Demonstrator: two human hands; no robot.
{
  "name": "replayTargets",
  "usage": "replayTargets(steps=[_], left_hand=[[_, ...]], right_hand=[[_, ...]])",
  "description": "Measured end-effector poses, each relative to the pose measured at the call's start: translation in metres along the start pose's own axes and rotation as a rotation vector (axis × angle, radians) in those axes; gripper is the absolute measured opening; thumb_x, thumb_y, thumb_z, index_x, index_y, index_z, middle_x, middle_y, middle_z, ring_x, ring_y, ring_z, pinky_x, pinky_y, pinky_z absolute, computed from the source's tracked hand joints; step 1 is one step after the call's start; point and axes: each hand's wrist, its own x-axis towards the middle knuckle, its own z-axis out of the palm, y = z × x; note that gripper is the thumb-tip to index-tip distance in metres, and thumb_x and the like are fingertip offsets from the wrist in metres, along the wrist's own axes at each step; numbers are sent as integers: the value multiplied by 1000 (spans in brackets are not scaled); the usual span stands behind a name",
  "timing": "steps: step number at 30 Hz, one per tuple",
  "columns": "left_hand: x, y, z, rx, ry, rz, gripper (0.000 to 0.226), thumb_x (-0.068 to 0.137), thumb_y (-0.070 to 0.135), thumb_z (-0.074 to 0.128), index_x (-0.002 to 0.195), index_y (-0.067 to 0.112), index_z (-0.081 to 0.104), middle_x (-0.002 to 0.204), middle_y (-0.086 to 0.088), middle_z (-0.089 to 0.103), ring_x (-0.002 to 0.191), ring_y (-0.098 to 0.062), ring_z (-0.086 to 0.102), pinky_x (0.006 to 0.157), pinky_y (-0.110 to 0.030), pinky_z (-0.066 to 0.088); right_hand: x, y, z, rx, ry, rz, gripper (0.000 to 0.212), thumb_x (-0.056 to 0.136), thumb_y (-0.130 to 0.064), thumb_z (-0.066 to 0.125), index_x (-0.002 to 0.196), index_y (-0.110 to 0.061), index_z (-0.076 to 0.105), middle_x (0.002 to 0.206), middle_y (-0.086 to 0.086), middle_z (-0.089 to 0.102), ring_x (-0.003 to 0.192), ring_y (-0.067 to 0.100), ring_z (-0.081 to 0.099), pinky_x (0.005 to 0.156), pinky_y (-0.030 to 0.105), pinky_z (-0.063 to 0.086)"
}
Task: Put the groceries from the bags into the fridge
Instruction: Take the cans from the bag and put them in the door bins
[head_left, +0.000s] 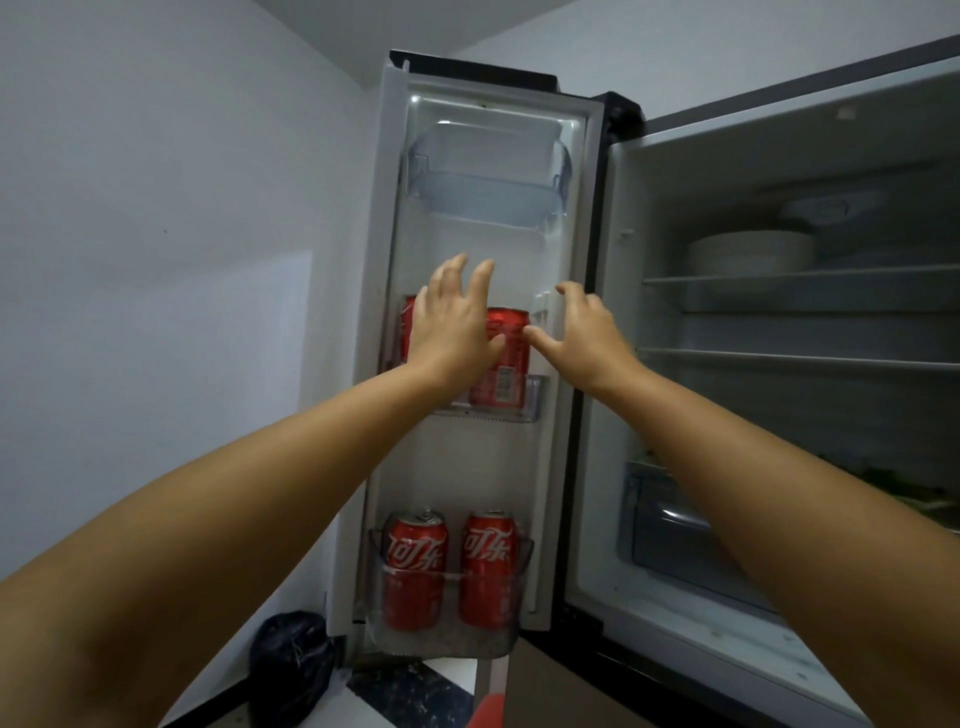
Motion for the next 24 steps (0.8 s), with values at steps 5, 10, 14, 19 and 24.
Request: replayTargets(steps=[5, 10, 14, 19, 24], left_hand=[[-26, 5, 3, -54, 137, 125, 57, 91, 30, 57, 142, 17, 36, 151, -11, 30, 142, -29, 24, 117, -49, 23], [-92, -22, 13, 26, 123, 150, 56, 86, 37, 47, 137, 20, 34, 145, -13, 40, 134, -26, 28, 110, -54, 33], [-132, -56, -19, 90, 38, 19, 59, 86, 40, 41, 138, 14, 39, 143, -14, 41, 133, -31, 36, 110, -51, 32], [-203, -101, -73, 118, -6, -185, 47, 91, 33, 41, 133, 12, 49, 136, -9, 51, 128, -27, 45, 110, -45, 29], [-319, -154, -144, 208, -120, -361, 35, 94, 21, 50, 128, 12, 54, 132, -7, 54, 125, -27, 46, 110, -44, 28]], right_hand=[[-20, 9, -10, -8, 239, -211, 41, 94, -35, 51, 129, -13, 49, 125, 6, 55, 114, 21, 51, 92, 41, 48], [-66, -4, 28, 113, 247, -354, 30, 90, -28, 54, 114, -10, 59, 111, 6, 61, 103, 24, 55, 86, 38, 45], [-105, -37, 59, 112, 138, -495, 36, 87, -33, 47, 110, -10, 63, 108, 5, 64, 102, 24, 60, 81, 37, 47], [-155, -96, 99, 214, 17, -520, 33, 87, -32, 47, 103, -10, 65, 104, 5, 65, 99, 25, 60, 78, 37, 46], [-232, -181, 146, 234, -245, -510, 34, 94, -31, 49, 120, -12, 58, 121, 6, 59, 113, 25, 52, 89, 37, 39]])
